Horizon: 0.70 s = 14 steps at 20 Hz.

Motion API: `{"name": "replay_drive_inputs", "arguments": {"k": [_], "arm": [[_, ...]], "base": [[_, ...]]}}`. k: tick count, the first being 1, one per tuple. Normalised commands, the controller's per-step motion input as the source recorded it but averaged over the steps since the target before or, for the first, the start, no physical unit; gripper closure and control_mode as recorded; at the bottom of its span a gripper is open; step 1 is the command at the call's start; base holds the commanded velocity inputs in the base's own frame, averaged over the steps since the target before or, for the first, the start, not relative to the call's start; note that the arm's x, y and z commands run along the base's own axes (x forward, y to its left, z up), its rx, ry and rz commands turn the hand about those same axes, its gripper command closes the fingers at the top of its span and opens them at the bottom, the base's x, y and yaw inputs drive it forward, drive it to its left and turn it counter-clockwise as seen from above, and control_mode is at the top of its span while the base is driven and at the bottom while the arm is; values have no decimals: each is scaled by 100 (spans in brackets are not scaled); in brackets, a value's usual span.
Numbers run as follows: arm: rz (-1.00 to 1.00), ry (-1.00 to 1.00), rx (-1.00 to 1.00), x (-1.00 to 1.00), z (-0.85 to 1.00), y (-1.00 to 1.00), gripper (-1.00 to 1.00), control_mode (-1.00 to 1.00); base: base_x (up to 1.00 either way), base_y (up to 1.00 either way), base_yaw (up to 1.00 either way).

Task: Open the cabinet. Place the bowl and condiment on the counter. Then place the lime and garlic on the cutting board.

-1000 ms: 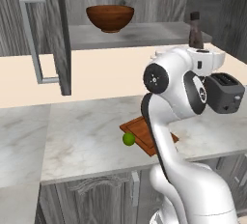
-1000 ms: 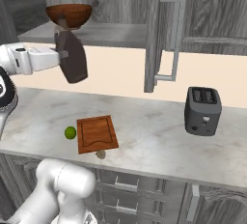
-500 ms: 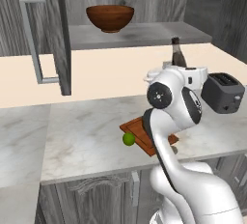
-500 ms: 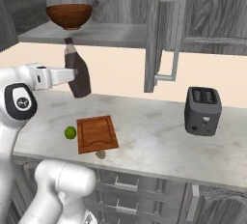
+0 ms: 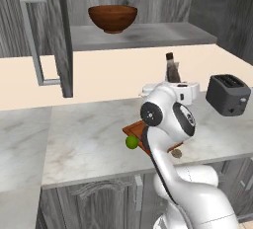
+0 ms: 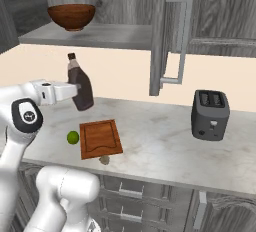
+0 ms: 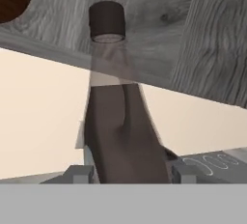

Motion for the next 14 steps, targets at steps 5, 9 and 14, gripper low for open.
{"name": "replay_drive_inputs", "arguments": {"k": [5, 9, 14], "arm": [[-19, 0, 5, 6, -1, 54, 100, -100], [-18, 3, 8, 0, -1, 41, 100, -100], [-11, 10, 4, 2, -12, 33, 100, -100]], "base": [[0, 0, 0], [0, 0, 0], [0, 0, 0]]}}
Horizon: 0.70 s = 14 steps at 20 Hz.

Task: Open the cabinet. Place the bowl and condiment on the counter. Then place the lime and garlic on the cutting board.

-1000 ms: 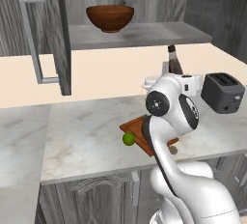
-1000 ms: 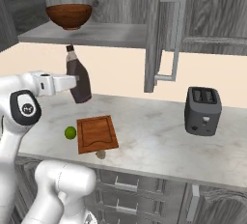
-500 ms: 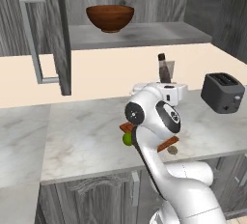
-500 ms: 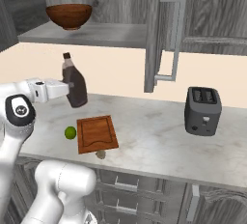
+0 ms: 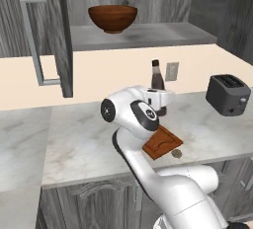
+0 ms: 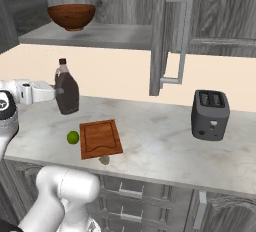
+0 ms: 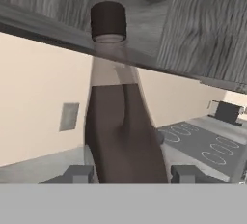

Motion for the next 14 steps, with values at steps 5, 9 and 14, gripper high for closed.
{"name": "replay_drive_inputs", "arguments": {"k": [5, 9, 14], "arm": [[-13, 0, 11, 0, -7, 21, 100, -100], [0, -2, 2, 12, -19, 34, 100, -100], [15, -4, 0, 31, -35, 25, 100, -100]], "base": [[0, 0, 0], [0, 0, 0], [0, 0, 0]]}}
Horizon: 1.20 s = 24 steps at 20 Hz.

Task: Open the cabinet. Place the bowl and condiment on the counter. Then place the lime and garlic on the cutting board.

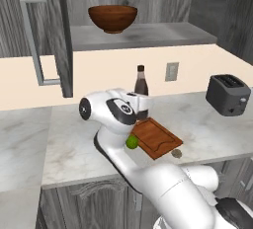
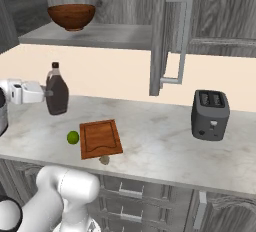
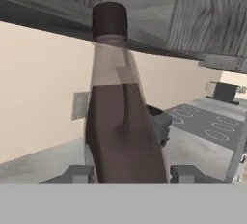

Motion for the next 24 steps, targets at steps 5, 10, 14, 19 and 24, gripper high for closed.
{"name": "replay_drive_inputs", "arguments": {"k": [5, 10, 14, 19, 24], "arm": [[28, -4, 0, 56, -27, 10, 100, -100], [10, -3, 0, 27, -2, 31, 100, -100], [0, -2, 3, 0, 0, 40, 100, -100], [-3, -6, 8, 0, 0, 53, 100, -100], [0, -4, 11, 10, 0, 34, 100, -100]], "base": [[0, 0, 0], [0, 0, 0], [0, 0, 0], [0, 0, 0], [0, 0, 0]]}}
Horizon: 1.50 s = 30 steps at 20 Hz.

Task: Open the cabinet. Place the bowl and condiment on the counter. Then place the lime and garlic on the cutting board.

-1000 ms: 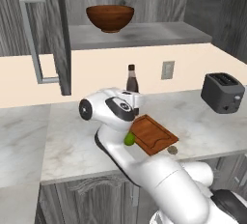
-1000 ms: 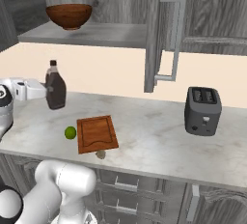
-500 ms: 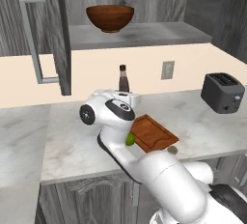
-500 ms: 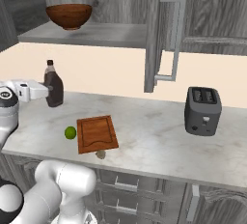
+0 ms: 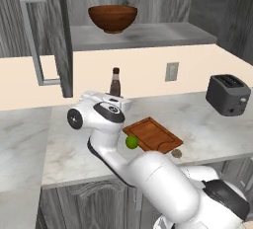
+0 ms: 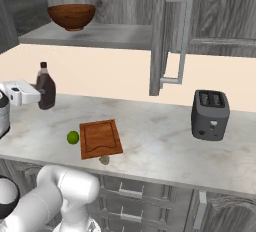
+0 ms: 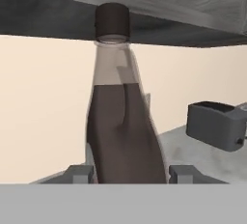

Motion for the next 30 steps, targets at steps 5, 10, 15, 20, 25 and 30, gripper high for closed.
{"name": "replay_drive_inputs", "arguments": {"k": [5, 10, 15, 20, 25, 30], "arm": [[0, -1, 8, 13, -9, 31, 100, -100], [0, 0, 0, 2, -35, 44, 100, -100], [0, -2, 2, -7, -10, 34, 100, -100], [0, 0, 5, -4, 0, 12, 100, -100], [0, 1, 3, 0, -17, 1, 100, -100], [0, 3, 0, 0, -37, 18, 100, -100]], "base": [[0, 0, 0], [0, 0, 0], [0, 0, 0], [0, 0, 0], [0, 0, 0], [0, 0, 0]]}}
